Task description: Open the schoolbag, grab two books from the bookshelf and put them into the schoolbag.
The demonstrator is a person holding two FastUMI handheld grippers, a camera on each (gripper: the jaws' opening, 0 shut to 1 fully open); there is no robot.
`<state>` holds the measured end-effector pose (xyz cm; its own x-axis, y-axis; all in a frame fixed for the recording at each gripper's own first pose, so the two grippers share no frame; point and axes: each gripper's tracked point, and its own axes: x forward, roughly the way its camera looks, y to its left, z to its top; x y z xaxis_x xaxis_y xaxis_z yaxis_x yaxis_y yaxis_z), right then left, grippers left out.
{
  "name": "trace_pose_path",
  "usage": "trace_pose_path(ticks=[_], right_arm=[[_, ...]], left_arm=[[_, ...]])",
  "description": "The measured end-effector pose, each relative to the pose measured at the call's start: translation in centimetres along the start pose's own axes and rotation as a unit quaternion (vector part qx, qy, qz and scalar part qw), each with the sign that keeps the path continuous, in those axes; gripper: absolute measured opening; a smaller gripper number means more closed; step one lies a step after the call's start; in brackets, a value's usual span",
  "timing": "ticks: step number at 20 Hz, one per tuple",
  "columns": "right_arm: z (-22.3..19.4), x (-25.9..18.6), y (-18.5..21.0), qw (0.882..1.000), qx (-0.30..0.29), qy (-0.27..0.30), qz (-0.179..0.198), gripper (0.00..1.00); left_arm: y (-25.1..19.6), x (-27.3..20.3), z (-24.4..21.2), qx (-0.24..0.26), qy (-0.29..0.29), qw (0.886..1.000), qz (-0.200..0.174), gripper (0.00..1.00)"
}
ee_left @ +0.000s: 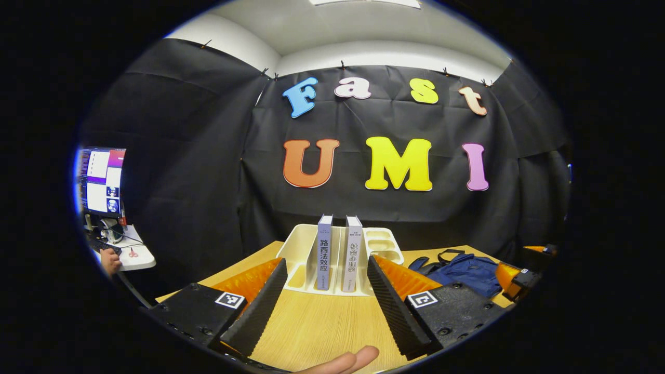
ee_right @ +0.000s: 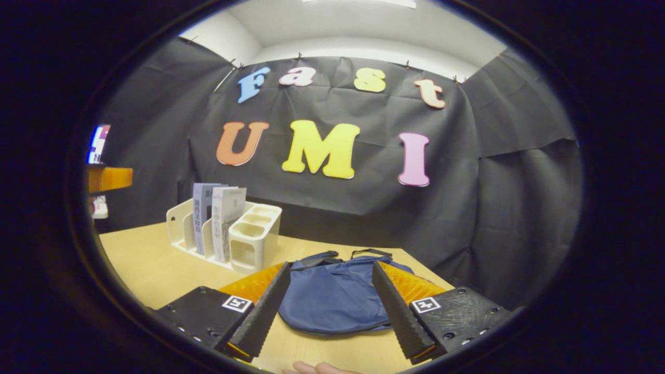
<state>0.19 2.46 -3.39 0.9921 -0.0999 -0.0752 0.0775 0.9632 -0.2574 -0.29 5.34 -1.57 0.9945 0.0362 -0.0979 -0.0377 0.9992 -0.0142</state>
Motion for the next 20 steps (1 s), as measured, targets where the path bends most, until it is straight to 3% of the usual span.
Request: trace_pose_path(ticks=[10,16,18,20], right_arm=[[-8.3,6.5,6.7,0.988,-0.072,0.130,0.037,0.98],[-11.9,8.8,7.1,0.972,-0.123,0.201,0.027,0.95],[-13.0,9.4,6.7,0.966,-0.134,0.222,0.015,0.98],[-14.1,9.8,6.3,0.959,-0.153,0.239,-0.002,0.94]], left_arm=[[1.9,0.9,-0.7,-0.001,0.014,1.000,0.012,0.98],[2.2,0.9,-0.6,0.010,0.012,1.000,0.012,0.98],[2.2,1.0,-0.8,0.011,0.016,1.000,0.011,0.98],[2.3,1.1,-1.1,0.015,0.021,1.000,0.012,0.98]])
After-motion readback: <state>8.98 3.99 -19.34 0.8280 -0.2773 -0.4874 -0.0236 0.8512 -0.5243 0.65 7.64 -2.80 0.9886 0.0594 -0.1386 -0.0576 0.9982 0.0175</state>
